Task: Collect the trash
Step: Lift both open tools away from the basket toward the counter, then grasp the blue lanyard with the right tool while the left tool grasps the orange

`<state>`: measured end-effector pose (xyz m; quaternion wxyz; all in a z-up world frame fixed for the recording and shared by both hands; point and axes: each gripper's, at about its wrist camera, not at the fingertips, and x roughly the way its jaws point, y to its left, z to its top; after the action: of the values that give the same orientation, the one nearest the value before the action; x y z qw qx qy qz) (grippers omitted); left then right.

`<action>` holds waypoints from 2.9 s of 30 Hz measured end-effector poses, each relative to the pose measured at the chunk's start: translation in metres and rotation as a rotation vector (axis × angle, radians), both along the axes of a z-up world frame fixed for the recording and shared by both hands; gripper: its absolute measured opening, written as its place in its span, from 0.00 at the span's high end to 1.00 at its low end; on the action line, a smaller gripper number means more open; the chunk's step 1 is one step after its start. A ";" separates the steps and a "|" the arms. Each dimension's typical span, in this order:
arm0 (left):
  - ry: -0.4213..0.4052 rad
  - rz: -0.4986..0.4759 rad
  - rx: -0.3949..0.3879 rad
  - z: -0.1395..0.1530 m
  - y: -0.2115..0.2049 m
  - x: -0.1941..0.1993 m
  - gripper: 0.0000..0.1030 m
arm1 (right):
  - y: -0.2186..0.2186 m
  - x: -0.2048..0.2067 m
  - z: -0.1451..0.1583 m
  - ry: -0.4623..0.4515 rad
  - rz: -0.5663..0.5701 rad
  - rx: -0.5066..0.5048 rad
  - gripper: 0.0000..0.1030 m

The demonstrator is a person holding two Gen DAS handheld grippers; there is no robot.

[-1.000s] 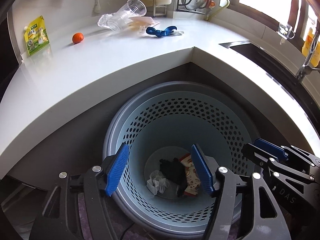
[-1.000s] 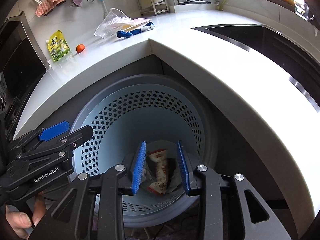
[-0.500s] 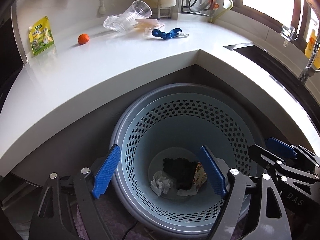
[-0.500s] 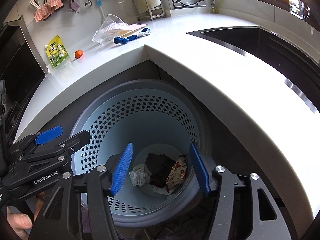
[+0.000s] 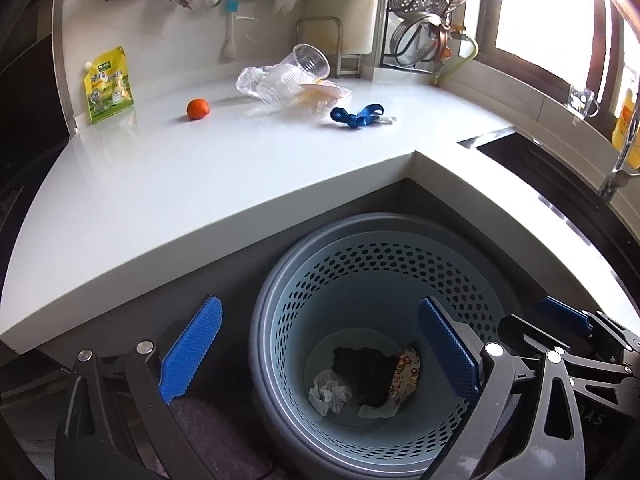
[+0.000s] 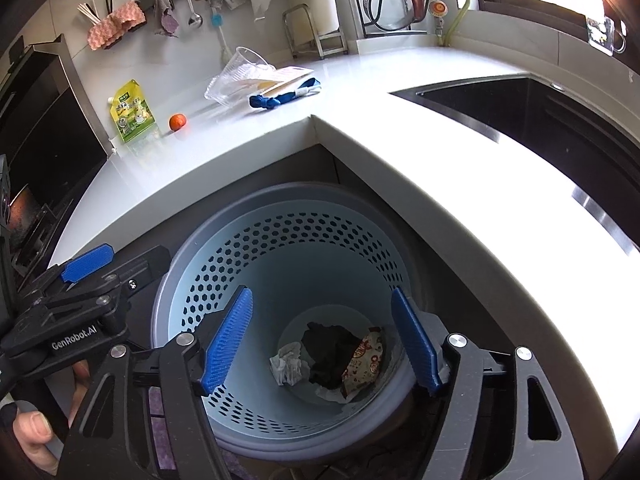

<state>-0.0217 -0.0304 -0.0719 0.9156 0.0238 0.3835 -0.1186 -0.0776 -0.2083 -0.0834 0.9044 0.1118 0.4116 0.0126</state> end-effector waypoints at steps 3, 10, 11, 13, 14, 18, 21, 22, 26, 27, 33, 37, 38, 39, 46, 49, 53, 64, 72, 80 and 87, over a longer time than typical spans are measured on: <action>-0.012 0.062 0.010 0.006 0.010 0.006 0.06 | 0.000 0.004 0.006 -0.014 0.005 -0.004 0.33; -0.066 0.128 -0.002 0.029 0.037 0.027 0.06 | -0.001 0.034 0.034 -0.064 0.013 -0.020 0.28; -0.085 0.137 0.018 0.035 0.040 0.031 0.06 | 0.000 0.040 0.038 -0.075 0.014 -0.031 0.27; -0.110 0.153 0.039 0.045 0.046 0.039 0.06 | 0.001 0.055 0.047 -0.092 0.014 -0.059 0.27; -0.120 0.162 0.041 0.050 0.051 0.045 0.06 | 0.002 0.063 0.051 -0.098 0.015 -0.070 0.27; -0.141 0.179 0.035 0.066 0.066 0.069 0.06 | 0.003 0.097 0.062 -0.122 0.014 -0.100 0.27; -0.179 0.199 0.048 0.076 0.072 0.085 0.06 | 0.007 0.121 0.069 -0.133 0.030 -0.123 0.27; -0.186 0.205 0.055 0.078 0.073 0.091 0.06 | 0.009 0.130 0.071 -0.135 0.036 -0.139 0.27; -0.195 0.226 0.057 0.086 0.080 0.119 0.06 | 0.015 0.161 0.078 -0.136 0.066 -0.169 0.27; -0.202 0.228 0.058 0.090 0.081 0.127 0.06 | 0.017 0.168 0.081 -0.141 0.074 -0.174 0.27; -0.239 0.247 0.075 0.116 0.083 0.175 0.06 | 0.018 0.207 0.101 -0.182 0.115 -0.181 0.19; -0.192 0.257 0.096 0.104 0.082 0.201 0.06 | 0.020 0.231 0.082 -0.123 0.148 -0.187 0.19; -0.168 0.255 0.094 0.097 0.082 0.206 0.06 | 0.021 0.237 0.075 -0.108 0.158 -0.183 0.19; -0.147 0.254 0.091 0.091 0.083 0.210 0.06 | 0.023 0.242 0.068 -0.089 0.167 -0.188 0.19; -0.094 0.257 0.093 0.067 0.085 0.227 0.06 | 0.031 0.262 0.040 -0.014 0.211 -0.199 0.19; -0.079 0.256 0.099 0.061 0.085 0.233 0.06 | 0.037 0.270 0.034 0.000 0.227 -0.231 0.19; -0.061 0.262 0.100 0.056 0.085 0.237 0.06 | 0.042 0.280 0.027 0.018 0.239 -0.269 0.19; -0.028 0.266 0.084 0.051 0.085 0.246 0.06 | 0.038 0.288 0.022 0.021 0.251 -0.265 0.28; -0.029 0.276 0.081 0.053 0.088 0.250 0.06 | 0.030 0.287 0.020 0.021 0.249 -0.227 0.78; -0.006 0.275 0.087 0.051 0.087 0.259 0.06 | 0.012 0.286 0.025 0.006 0.221 -0.141 0.87; 0.020 0.322 0.099 0.044 0.088 0.282 0.06 | -0.006 0.285 0.037 -0.029 0.195 -0.056 0.88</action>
<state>0.2600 0.0579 -0.0281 0.9166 0.0058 0.3967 0.0485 0.2076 -0.2147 -0.0462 0.9074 0.0455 0.4077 0.0909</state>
